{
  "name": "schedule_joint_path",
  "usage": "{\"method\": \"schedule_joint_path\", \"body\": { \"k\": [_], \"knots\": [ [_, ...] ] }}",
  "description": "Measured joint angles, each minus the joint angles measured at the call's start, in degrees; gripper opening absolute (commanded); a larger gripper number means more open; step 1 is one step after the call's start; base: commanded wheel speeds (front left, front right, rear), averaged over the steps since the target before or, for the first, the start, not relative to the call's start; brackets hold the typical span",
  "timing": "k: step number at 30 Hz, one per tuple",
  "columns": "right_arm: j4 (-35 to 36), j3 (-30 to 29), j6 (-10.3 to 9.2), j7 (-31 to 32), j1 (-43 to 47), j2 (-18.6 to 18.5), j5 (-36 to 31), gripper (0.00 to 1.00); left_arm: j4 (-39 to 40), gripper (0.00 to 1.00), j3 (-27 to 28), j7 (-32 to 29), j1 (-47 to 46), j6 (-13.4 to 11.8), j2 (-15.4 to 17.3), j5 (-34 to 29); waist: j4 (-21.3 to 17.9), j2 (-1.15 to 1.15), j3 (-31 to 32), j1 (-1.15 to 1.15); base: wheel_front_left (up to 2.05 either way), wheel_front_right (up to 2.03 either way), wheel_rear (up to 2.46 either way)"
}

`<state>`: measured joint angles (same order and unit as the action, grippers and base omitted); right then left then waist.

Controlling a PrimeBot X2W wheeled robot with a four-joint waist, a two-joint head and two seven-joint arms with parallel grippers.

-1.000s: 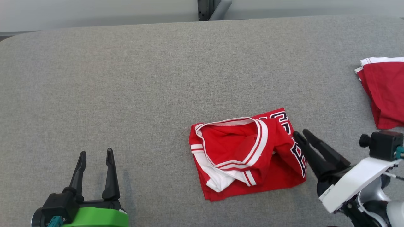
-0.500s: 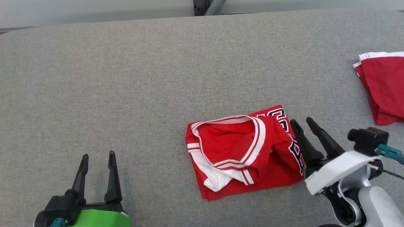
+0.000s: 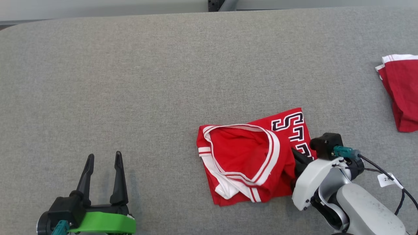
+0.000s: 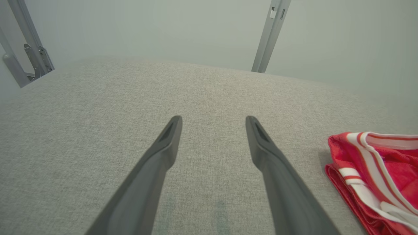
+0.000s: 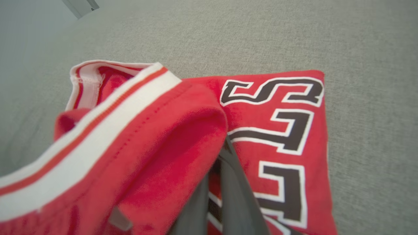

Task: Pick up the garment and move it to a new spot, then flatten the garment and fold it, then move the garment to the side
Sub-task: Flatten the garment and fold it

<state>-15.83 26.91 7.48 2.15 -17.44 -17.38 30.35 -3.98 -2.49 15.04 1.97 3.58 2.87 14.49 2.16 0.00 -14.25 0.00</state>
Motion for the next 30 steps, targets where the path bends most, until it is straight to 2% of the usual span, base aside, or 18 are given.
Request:
{"method": "schedule_joint_path", "body": {
  "k": [6, 10, 14, 19, 30],
  "knots": [
    [2.44, 10.14, 0.0, -2.3, 0.41, -8.04, 1.24, 0.0, -0.05, 1.0, 0.33, 0.0, 0.46, -0.04, 0.0, 0.05, 1.51, 0.0, 0.31, 0.0, 0.0, 0.0, 0.0],
    [4.54, 12.43, 0.0, -6.32, 0.6, -12.28, -0.59, 0.0, -0.03, 1.0, 0.04, 0.01, 0.95, -0.15, 0.0, 0.32, 2.16, 0.0, 0.71, 0.0, 0.0, 0.0, 0.0],
    [6.12, 10.7, 0.02, -9.37, 1.73, -12.73, -1.79, 0.0, 0.1, 1.0, -0.33, 0.0, 1.14, -0.64, 0.0, 0.74, 2.58, 0.0, 1.26, 0.0, 0.0, 0.0, 0.0],
    [8.24, 6.33, 0.02, -9.7, 3.27, -12.16, -5.36, 0.0, 0.34, 1.0, -0.86, 0.01, 1.91, -1.16, 0.0, 1.03, 2.56, 0.0, 1.63, 0.0, 0.0, 0.0, 0.0],
    [19.35, 3.64, 0.02, -2.52, 12.64, -9.99, -7.84, 0.0, 0.79, 1.0, -0.86, 0.0, 1.82, -1.25, 0.0, 1.2, 2.9, 0.0, 0.9, 0.0, 0.0, 0.0, 0.0]
  ]
}}
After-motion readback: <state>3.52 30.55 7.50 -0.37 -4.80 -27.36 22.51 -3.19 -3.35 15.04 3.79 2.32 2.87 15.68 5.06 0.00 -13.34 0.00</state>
